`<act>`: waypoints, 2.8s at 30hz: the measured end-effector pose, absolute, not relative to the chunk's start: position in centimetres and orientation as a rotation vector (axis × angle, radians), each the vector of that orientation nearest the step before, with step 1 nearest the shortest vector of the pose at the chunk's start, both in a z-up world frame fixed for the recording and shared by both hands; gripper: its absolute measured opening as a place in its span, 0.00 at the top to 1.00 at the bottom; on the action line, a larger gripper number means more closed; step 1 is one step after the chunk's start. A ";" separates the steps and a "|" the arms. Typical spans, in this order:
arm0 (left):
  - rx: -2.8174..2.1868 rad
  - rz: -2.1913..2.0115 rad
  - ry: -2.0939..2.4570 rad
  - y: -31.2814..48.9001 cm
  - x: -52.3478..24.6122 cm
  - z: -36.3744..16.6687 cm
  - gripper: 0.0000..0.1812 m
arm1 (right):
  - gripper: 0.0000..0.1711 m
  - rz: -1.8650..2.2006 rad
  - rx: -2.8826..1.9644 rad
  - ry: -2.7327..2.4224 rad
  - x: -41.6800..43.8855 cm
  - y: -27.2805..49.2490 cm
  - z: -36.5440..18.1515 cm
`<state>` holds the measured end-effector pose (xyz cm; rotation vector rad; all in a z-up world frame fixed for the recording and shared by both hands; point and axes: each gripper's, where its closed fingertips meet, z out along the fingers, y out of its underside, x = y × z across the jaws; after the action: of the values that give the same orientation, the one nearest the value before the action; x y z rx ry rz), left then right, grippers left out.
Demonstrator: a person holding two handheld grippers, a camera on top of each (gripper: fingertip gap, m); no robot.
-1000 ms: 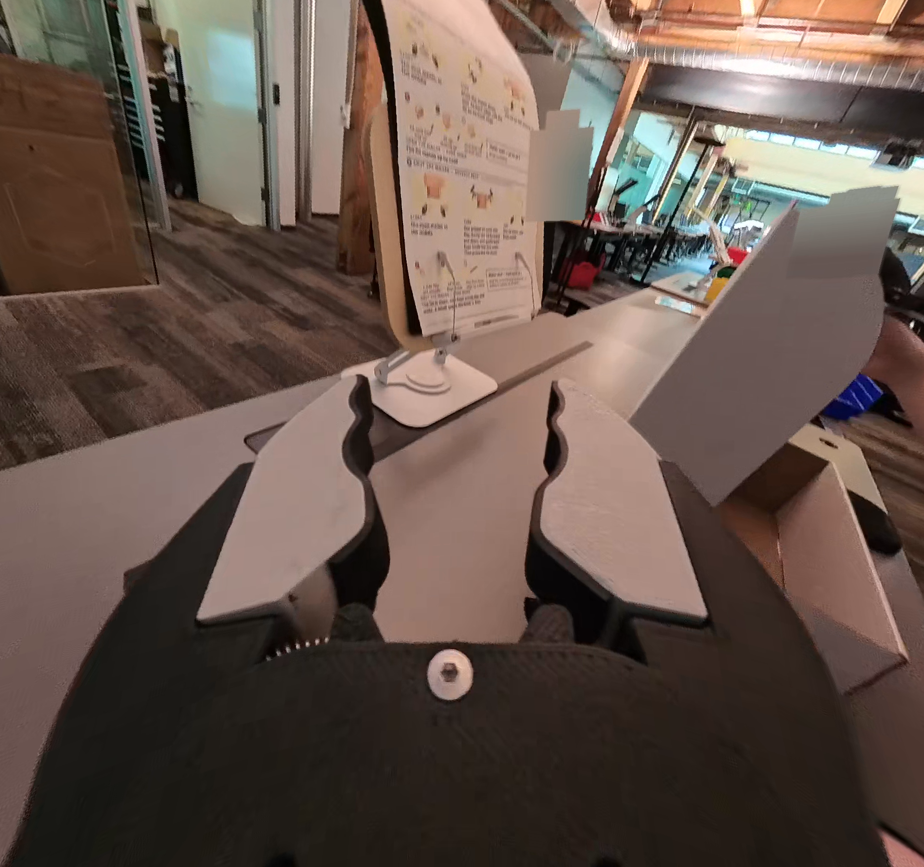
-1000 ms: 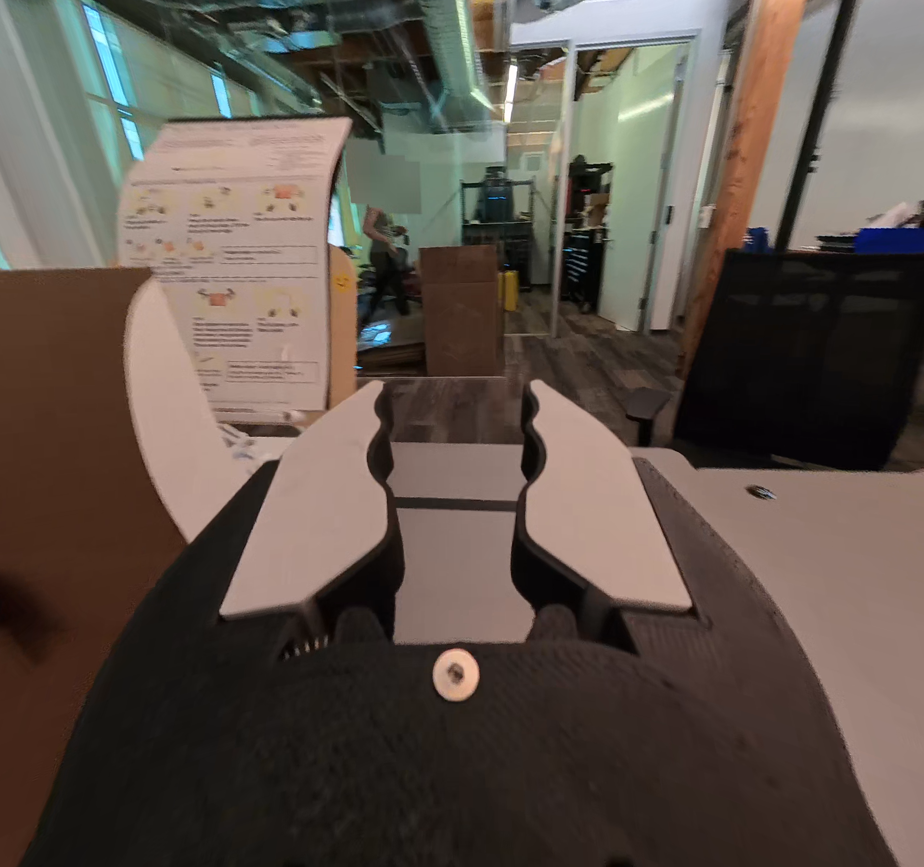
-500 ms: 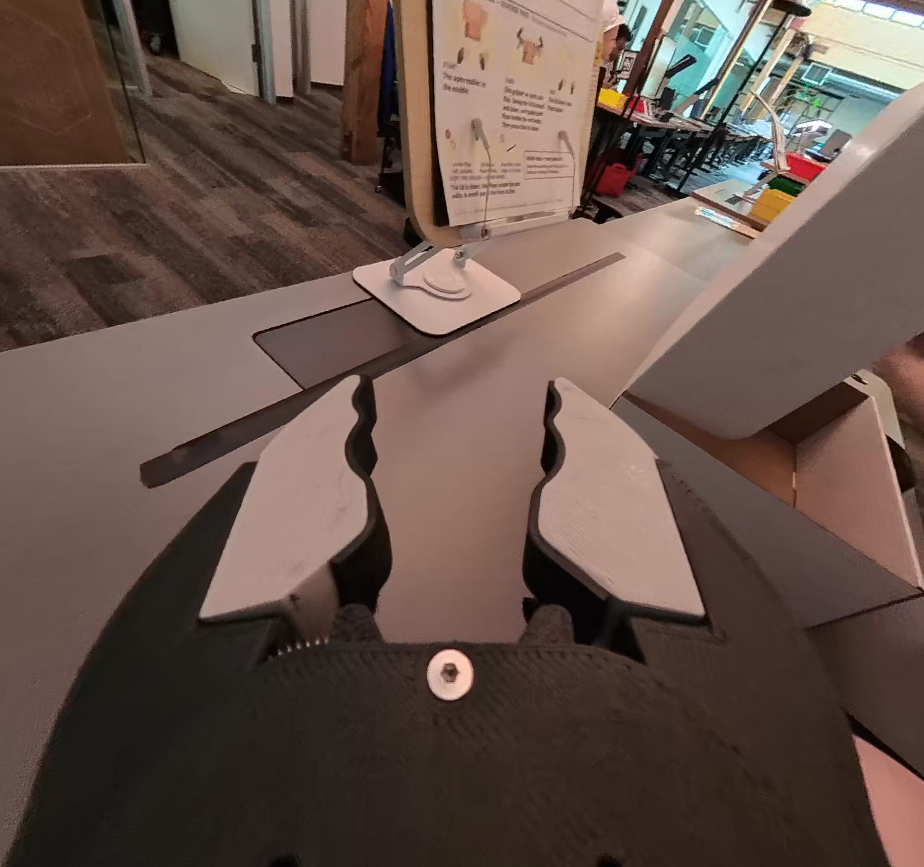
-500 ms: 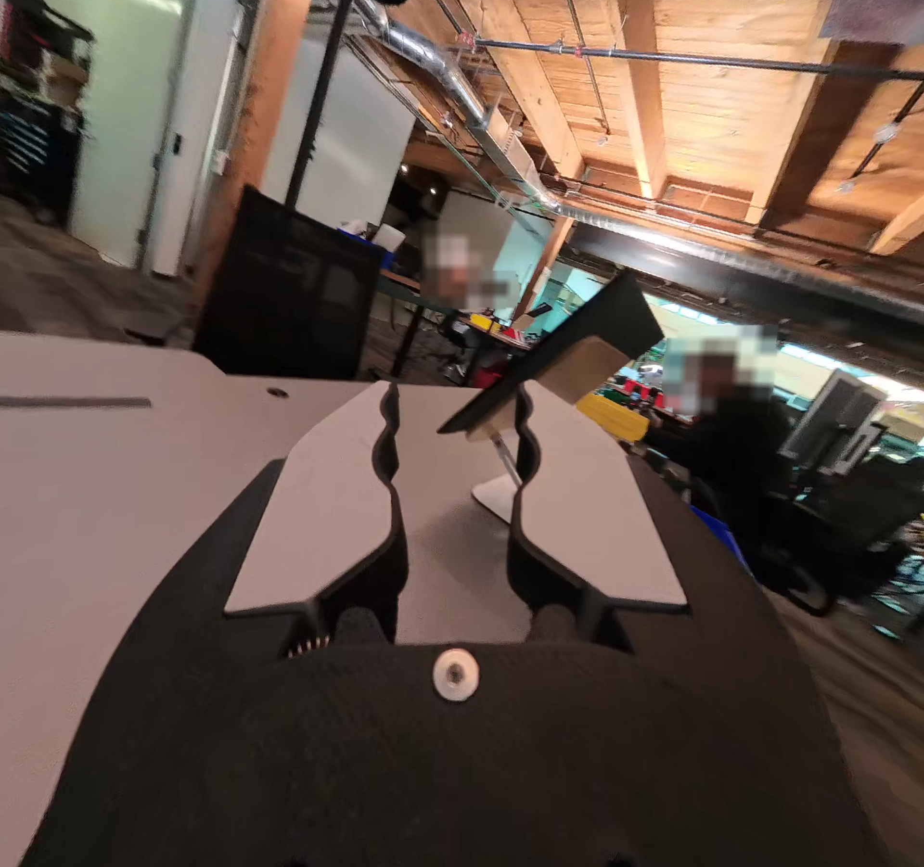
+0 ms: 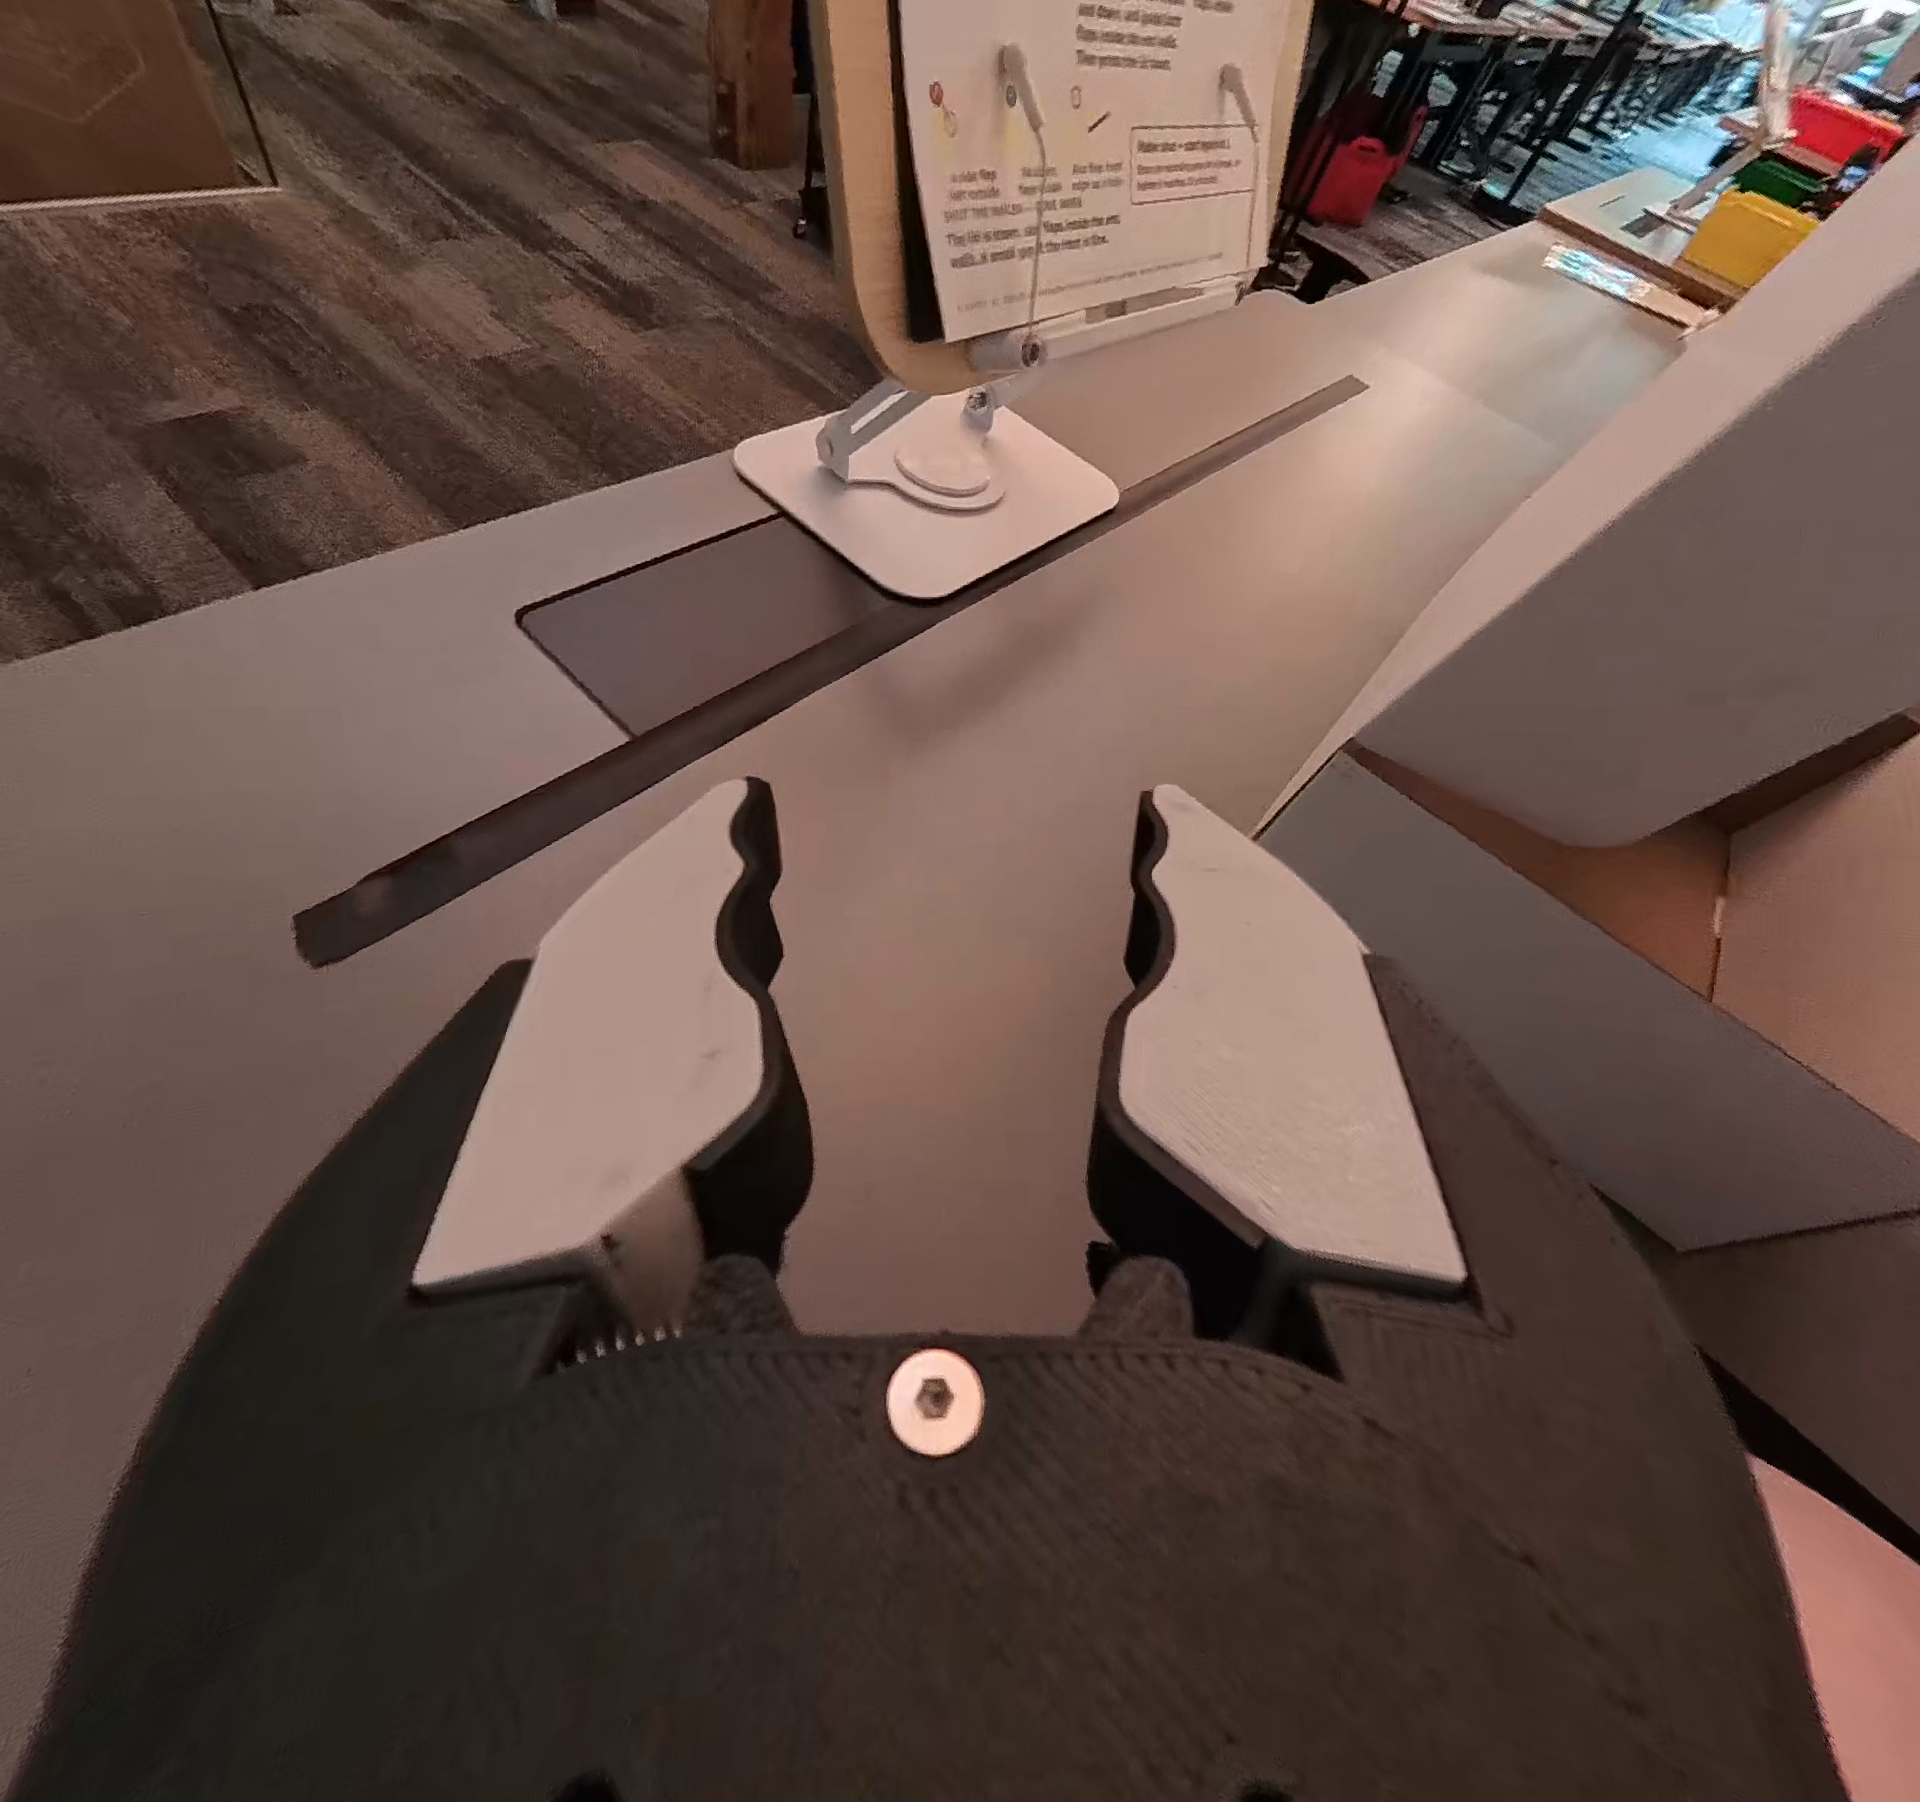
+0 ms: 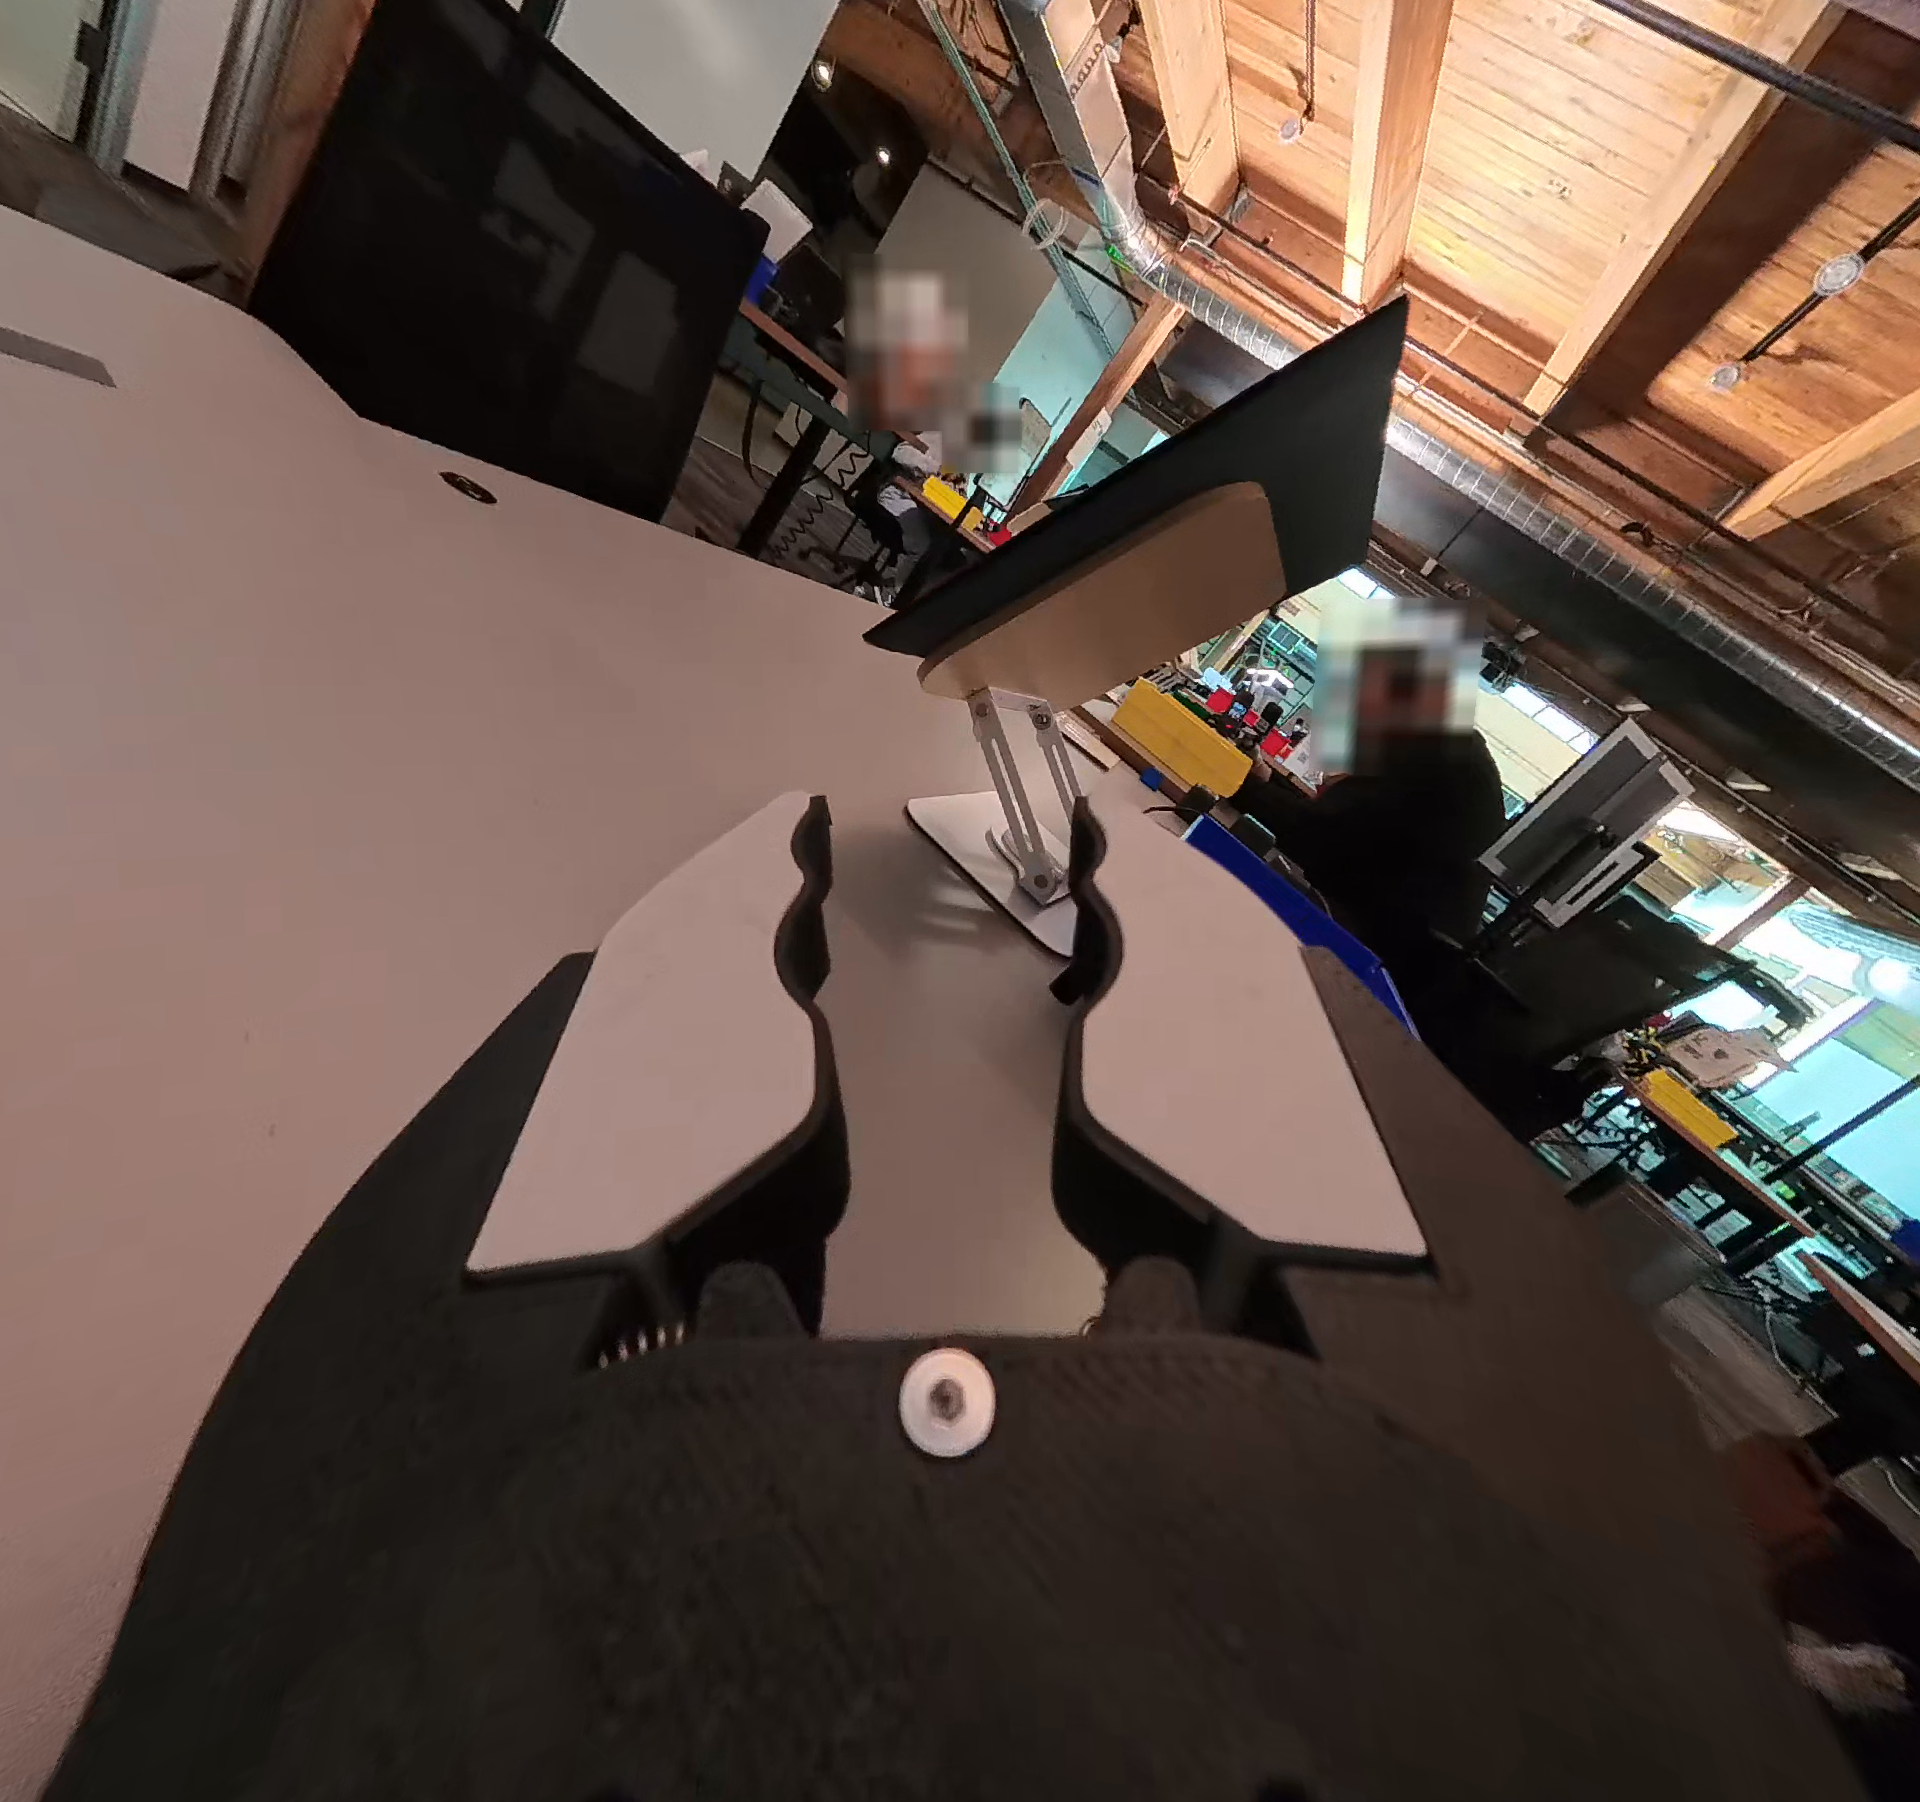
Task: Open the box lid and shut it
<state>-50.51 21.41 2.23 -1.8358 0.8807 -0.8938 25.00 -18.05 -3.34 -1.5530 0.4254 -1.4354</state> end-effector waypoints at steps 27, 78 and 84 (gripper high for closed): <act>-1.899 -0.874 0.874 21.5 -51.1 1.1 0.65 | 0.76 -1.330 -1.501 0.642 25.8 -20.9 -4.2; -1.866 -1.005 0.969 19.1 -51.3 1.2 0.68 | 0.76 -1.221 -1.474 0.695 25.1 -20.9 -4.6; -1.412 -1.156 1.412 11.7 -47.9 4.5 0.71 | 0.76 -1.207 -1.478 0.699 25.1 -20.9 -4.8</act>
<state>-47.94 11.71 4.51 -1.4124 1.4119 -1.1564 25.11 -20.89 -4.75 -1.4781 0.6988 -1.2068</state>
